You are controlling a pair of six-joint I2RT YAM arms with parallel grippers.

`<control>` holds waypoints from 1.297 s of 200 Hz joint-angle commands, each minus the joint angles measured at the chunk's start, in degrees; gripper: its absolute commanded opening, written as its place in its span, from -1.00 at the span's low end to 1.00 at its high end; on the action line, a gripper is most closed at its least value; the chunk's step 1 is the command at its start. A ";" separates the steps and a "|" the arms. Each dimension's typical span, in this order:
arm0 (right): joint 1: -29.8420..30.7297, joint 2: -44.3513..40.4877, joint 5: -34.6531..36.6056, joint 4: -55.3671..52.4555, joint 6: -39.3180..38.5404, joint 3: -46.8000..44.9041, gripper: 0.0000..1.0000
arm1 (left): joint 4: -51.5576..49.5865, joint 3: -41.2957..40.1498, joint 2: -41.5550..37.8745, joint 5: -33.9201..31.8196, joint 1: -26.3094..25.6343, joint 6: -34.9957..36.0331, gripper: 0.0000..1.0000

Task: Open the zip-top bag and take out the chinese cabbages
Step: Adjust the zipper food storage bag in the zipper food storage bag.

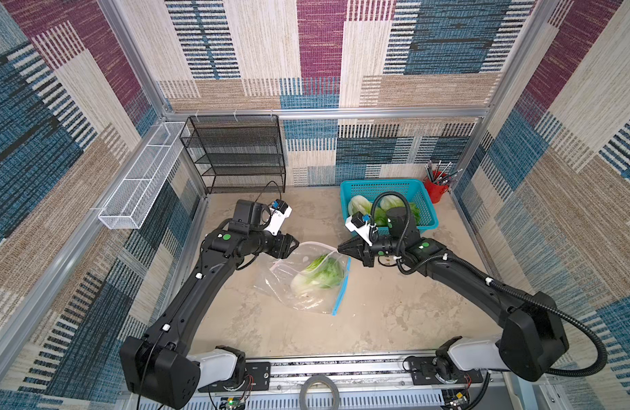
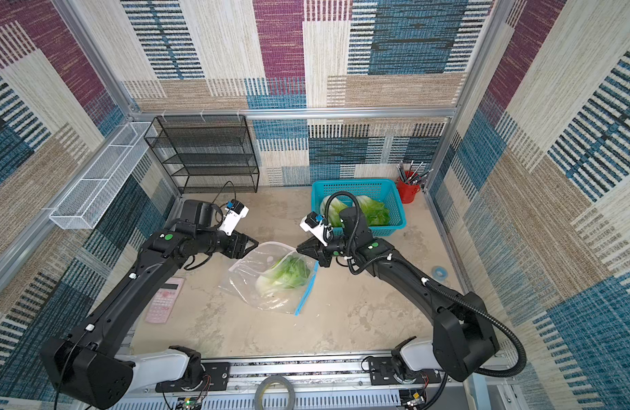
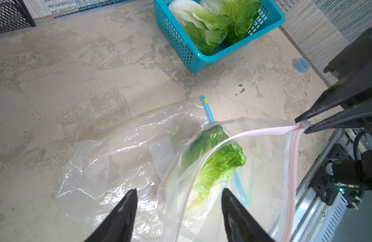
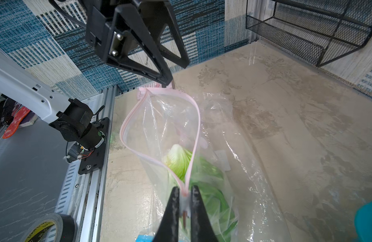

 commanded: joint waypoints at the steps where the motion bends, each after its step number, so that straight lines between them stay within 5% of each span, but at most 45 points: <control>1: 0.08 -0.05 -1.16 0.19 -0.66 -0.04 -1.00 | -0.33 0.53 1.48 1.51 -0.06 1.59 0.28; 47: 0.09 0.34 -1.33 0.01 -0.74 0.30 -1.00 | -0.12 0.28 4.50 4.87 -0.15 0.46 0.04; 92: 0.04 0.83 -1.51 0.18 -0.38 0.52 -1.00 | 0.49 -0.75 4.45 6.27 -0.49 0.17 -0.41; 176: 0.03 0.93 -1.81 0.27 -0.30 0.57 -1.00 | 0.56 -1.41 4.97 7.81 -1.21 0.17 -0.57; 221: 0.00 0.72 -1.95 0.75 0.13 0.16 -1.00 | 0.52 -1.46 5.41 7.42 -1.80 0.08 -0.86; 245: 0.03 0.43 -1.61 0.88 0.20 0.09 -0.92 | 0.52 -1.24 5.28 6.38 -1.80 -0.42 -1.00; 259: 0.08 0.13 -1.01 1.04 0.43 0.02 -0.69 | 0.56 -1.06 5.04 5.95 -1.81 -0.80 -1.00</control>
